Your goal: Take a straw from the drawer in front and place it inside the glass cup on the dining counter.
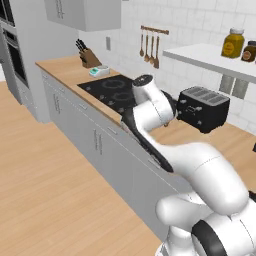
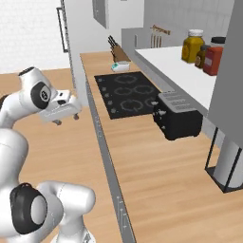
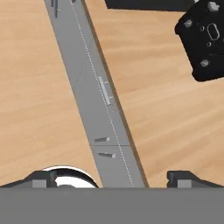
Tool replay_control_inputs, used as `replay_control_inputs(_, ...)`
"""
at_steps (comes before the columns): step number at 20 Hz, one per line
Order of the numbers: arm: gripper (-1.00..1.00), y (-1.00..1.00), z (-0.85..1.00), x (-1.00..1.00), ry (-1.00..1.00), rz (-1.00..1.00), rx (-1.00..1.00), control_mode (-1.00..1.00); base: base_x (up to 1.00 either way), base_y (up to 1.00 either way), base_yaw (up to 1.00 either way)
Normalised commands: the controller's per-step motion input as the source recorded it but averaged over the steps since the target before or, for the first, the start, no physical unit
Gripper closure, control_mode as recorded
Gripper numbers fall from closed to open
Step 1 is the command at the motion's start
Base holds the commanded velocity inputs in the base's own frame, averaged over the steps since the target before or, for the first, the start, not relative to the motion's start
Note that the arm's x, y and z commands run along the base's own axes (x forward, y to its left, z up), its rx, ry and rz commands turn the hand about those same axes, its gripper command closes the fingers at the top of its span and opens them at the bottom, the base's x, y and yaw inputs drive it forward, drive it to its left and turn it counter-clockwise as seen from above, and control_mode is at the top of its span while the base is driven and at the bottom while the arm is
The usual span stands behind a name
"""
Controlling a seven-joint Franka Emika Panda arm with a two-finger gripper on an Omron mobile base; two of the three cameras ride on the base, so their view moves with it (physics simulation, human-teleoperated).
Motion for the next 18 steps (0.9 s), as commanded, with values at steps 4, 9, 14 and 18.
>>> replay_control_inputs(4, -1.00, 0.70, -0.82, 0.39, 0.00, -0.10, -0.45, -1.00, 0.00, 0.00, 0.00)
replay_control_inputs(9, -1.00, 0.13, -0.81, 0.41, -0.03, -0.15, -0.44, -1.00, 0.00, 0.00, 0.00)
replay_control_inputs(14, -1.00, -0.01, -0.82, 0.29, -0.02, -0.19, -0.39, -1.00, 0.00, 0.00, 0.00)
replay_control_inputs(18, -1.00, -0.11, -0.58, 0.02, 0.00, -0.20, -0.29, -1.00, 0.00, 0.00, 0.00)
